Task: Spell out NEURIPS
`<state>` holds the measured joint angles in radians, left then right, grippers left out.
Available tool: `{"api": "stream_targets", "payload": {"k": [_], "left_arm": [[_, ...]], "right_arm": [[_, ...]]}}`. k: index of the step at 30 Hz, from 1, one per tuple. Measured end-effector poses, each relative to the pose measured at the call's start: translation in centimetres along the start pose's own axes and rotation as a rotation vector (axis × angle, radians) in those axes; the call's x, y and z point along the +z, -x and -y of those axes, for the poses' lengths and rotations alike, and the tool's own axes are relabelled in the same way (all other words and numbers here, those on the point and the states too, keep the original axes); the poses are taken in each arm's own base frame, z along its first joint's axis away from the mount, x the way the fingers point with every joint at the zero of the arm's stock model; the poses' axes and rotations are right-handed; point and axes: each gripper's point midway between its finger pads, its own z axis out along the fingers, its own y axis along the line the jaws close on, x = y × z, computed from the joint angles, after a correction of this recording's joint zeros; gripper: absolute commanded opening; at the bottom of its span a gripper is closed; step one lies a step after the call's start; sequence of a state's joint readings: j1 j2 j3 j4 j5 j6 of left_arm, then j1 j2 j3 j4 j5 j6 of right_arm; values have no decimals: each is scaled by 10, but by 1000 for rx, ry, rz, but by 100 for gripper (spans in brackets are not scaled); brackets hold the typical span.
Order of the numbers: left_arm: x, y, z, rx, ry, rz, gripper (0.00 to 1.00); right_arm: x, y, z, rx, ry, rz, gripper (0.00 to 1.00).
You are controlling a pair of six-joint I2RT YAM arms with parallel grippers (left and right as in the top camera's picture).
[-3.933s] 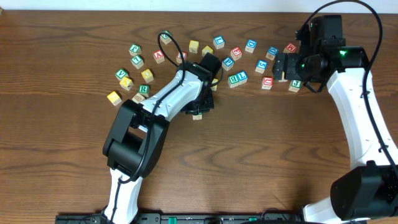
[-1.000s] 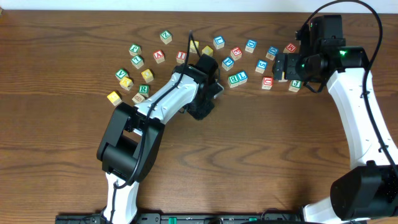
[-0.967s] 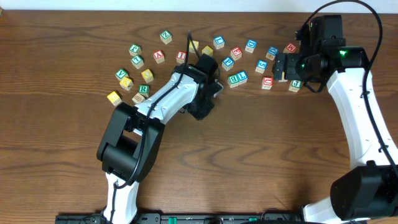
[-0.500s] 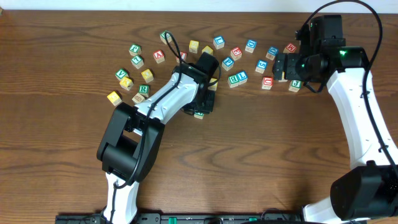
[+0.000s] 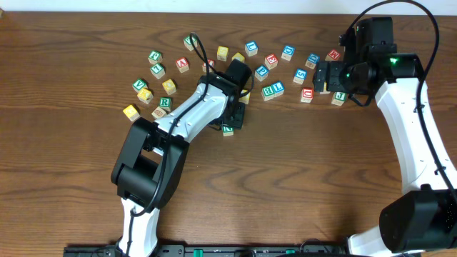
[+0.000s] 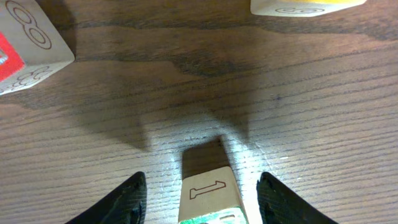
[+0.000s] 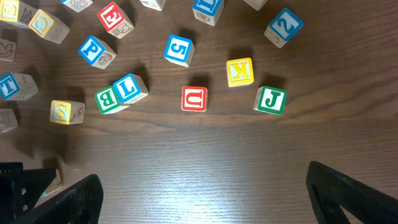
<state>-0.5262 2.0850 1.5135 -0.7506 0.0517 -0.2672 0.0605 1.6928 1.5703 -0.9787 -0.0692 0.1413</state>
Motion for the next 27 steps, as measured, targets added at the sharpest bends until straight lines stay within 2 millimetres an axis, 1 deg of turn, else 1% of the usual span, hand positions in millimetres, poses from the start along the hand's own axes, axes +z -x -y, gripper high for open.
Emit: {"api": "stream_targets", "payload": {"k": [6,9,12,18,23,27], "left_arm": [[0,-4,-2,28,9,-15,57],[-1,-13,-6,-16,25,-54,56],[-1,-21,-8,-113,40,-83,56],[-1,-19,-7,-233,42,-74,56],[-1,-12,-5,-233,28,-44,56],[-1,-11,-4,-201,26,-43,56]], "right_arm": [[0,0,0,0,0,0,99],[0,0,0,0,0,0,99],[0,0,0,0,0,0,99],[0,0,0,0,0,0,99],[0,0,0,0,0,0,99],[0,0,0,0,0,0,99]]}}
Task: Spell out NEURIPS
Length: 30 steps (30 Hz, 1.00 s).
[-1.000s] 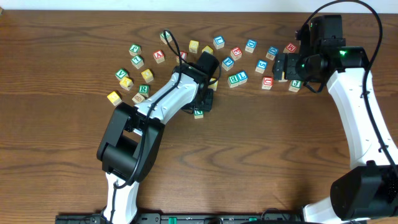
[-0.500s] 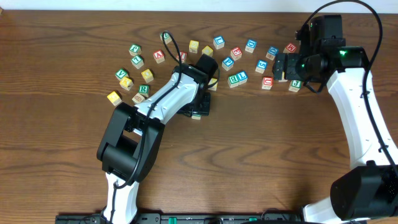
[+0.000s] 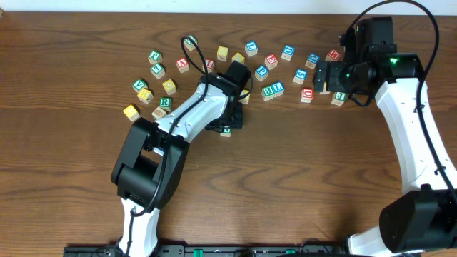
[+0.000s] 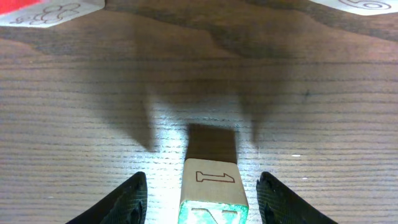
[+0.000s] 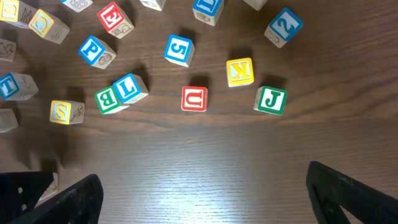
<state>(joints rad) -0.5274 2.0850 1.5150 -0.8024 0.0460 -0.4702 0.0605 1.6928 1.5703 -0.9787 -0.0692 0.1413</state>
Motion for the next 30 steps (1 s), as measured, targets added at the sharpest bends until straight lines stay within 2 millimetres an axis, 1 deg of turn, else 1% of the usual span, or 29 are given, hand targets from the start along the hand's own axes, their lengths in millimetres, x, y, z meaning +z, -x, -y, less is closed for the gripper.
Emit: {"api": "stream_targets", "payload": {"k": [8,16,24,27,30], "left_arm": [[0,1,0,82,-1,2,56],[0,9,5,170,-19,39,56],[0,10,6,206,-20,43,56],[-6,11,6,223,-24,54,56],[-23,14,6,238,-36,83,56]], "right_arm": [[0,0,0,0,0,0,99],[0,0,0,0,0,0,99],[0,0,0,0,0,0,99],[0,0,0,0,0,0,99],[0,0,0,0,0,0,99]]}}
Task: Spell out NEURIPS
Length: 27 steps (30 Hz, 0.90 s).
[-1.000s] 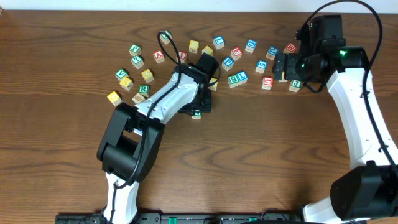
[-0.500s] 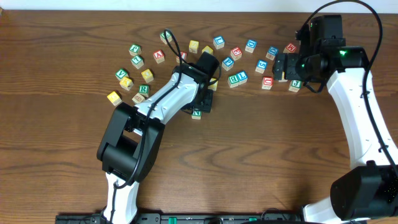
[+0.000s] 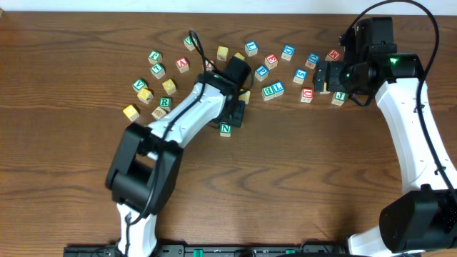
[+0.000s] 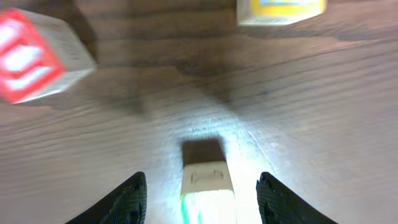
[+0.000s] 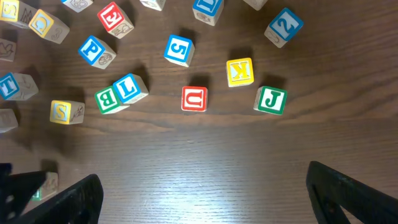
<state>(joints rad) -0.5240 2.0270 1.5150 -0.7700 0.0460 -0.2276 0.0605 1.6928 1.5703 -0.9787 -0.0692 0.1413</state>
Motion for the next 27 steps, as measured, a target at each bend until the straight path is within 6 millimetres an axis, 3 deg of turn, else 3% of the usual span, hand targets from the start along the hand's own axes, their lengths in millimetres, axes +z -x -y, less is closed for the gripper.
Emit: {"api": "stream_targets", "payload": {"k": [4,7,20,27], "left_arm": [[-32,2,0,16,-11,39,56],[-40,4,1,19,-16,52,56],[-2,-20,1,23,-45,20,56],[3,-19,2,23,-58,32,56]], "right_arm": [[0,0,0,0,0,0,99],[0,0,0,0,0,0,99],[0,0,0,0,0,0,99],[0,0,0,0,0,0,99]]}}
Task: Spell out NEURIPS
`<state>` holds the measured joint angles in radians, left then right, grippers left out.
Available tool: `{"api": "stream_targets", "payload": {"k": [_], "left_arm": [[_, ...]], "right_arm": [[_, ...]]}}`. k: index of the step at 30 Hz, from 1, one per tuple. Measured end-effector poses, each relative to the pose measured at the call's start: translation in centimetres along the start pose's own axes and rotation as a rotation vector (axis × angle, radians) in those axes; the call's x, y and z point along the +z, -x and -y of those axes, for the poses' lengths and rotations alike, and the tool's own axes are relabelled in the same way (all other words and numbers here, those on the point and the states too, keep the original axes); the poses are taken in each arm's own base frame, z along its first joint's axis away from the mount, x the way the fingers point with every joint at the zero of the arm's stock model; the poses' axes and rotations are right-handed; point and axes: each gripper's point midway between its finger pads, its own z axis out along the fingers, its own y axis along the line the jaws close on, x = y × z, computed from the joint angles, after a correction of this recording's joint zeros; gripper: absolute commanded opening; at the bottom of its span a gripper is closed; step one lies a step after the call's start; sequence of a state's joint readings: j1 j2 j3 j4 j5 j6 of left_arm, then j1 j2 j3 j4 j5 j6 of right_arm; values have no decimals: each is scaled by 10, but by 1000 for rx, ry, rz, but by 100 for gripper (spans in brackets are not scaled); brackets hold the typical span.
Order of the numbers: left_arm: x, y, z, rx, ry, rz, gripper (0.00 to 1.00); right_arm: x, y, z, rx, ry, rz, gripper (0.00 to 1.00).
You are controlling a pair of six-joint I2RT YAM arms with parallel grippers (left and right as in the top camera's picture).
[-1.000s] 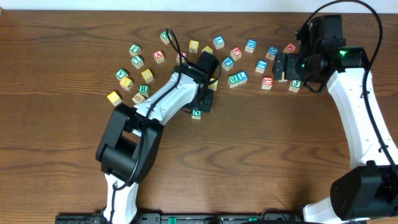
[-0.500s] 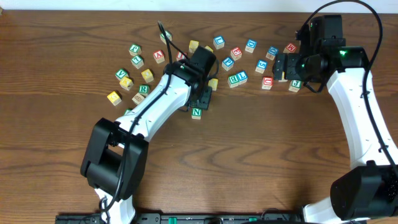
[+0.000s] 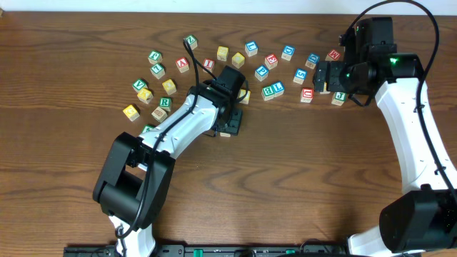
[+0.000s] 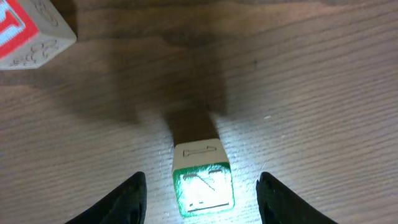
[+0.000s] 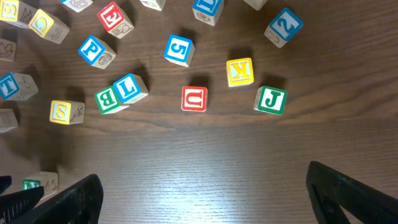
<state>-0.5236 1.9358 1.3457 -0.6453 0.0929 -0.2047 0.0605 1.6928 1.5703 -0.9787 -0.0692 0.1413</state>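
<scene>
The green N block (image 4: 202, 186) stands on the wood table between the tips of my left gripper (image 4: 203, 199), which is open with a gap on each side. From overhead, the left gripper (image 3: 228, 124) hides that block. My right gripper (image 5: 202, 199) is open over bare wood, hanging (image 3: 323, 76) by the right end of the scatter. Before it lie the red U (image 5: 194, 98), blue P (image 5: 97, 51), red E (image 5: 114, 17) and yellow S (image 5: 66, 112). The green R (image 3: 165, 102) lies on the left.
More letter blocks are strewn across the back of the table (image 3: 300, 178): green J (image 5: 270, 100), yellow K (image 5: 240, 71), blue 5 (image 5: 179, 50), green B (image 5: 109, 100) touching blue L (image 5: 129, 88). A red-faced block (image 4: 28, 31) lies beyond the left gripper.
The left gripper has shifted toward the front and now covers the N block from overhead. Its camera now sees the block's green top face. The right arm is unmoved.
The left gripper stood open and low around the N block, in front of the scatter, at each earlier moment. The block has kept nearly the same spot, and the gripper is still open around it. The right gripper stayed open above the U.
</scene>
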Motion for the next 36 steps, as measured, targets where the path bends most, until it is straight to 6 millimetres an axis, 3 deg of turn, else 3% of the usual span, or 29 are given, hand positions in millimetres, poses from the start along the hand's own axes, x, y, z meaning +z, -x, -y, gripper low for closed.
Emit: {"api": "stream_targets", "payload": {"k": [3,9,21,36], "left_arm": [[3,0,0,0,-2,-1,56],[24,-8,-2,0,8,-49,43],[24,-7,-3,-3,8,-47,28],[24,0,-10,-39,18,-23,27]], "right_arm": [[0,0,0,0,0,0,99],[0,0,0,0,0,0,99],[0,0,0,0,0,0,99],[0,0,0,0,0,0,99]]}}
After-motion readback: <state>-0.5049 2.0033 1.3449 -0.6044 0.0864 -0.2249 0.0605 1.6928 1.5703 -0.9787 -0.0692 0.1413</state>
